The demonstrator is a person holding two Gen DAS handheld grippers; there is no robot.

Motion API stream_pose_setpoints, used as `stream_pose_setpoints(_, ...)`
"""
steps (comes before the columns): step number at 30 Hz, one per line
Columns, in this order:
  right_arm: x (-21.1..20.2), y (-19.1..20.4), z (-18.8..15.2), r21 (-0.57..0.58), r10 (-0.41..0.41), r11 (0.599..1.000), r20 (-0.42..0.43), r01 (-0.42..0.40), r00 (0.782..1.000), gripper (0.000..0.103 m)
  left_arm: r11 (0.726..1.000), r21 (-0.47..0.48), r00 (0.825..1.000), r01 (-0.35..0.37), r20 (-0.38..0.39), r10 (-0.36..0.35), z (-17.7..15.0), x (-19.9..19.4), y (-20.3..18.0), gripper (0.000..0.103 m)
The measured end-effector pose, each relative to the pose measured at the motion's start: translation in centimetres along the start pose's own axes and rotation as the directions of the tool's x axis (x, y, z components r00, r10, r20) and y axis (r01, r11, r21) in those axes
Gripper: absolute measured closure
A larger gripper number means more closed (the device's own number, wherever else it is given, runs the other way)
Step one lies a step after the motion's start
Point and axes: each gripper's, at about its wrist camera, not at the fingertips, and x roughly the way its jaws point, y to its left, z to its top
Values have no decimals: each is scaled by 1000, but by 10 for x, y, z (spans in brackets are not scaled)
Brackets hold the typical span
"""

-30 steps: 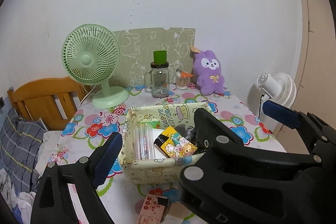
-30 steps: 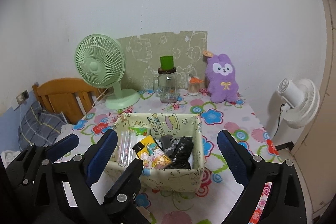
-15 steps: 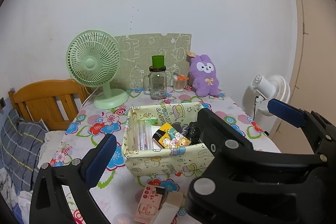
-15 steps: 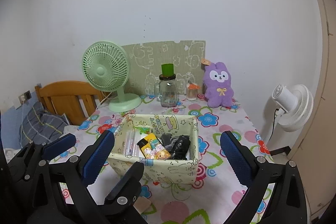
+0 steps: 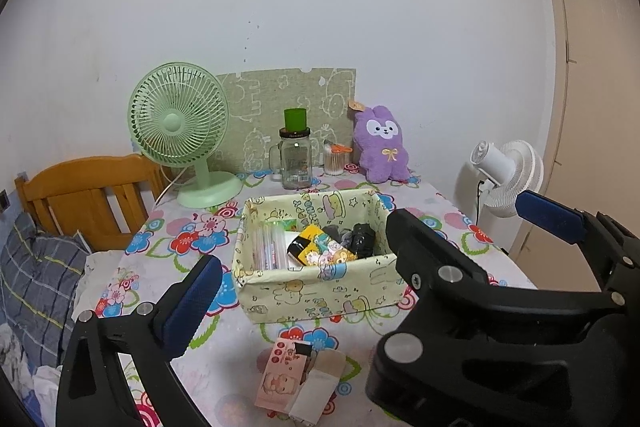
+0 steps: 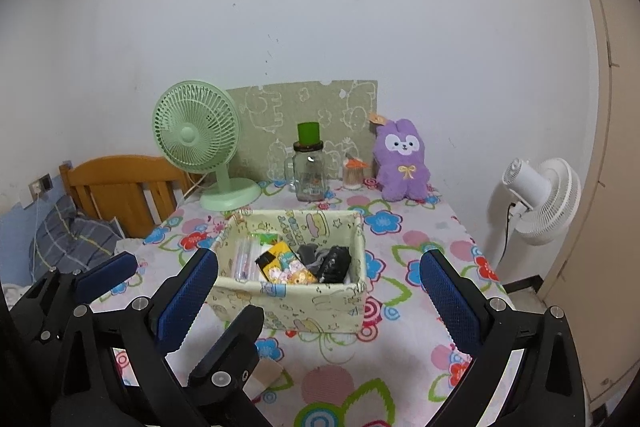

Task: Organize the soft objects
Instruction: 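Withdraw both tools from the box toward the pink-and-white pack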

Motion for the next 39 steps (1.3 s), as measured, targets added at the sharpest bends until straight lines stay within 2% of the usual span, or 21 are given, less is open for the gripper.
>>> stream_pose_setpoints(23, 12, 13, -46, 39, -1, 999, -75, 4, 997, 1, 999, 37, 999, 21, -46, -19, -41, 12, 11, 0)
stream_pose_setpoints(33, 30, 22, -75, 40, 3, 999, -128, 2, 992, 1, 998, 49, 991, 26, -129, -20, -70, 30, 23, 1)
stream_pose_setpoints(39, 45, 27, -95, 31, 8, 1000, -183, -3, 983, 1, 1000, 13, 979, 28, -202, -25, -91, 44, 29, 4)
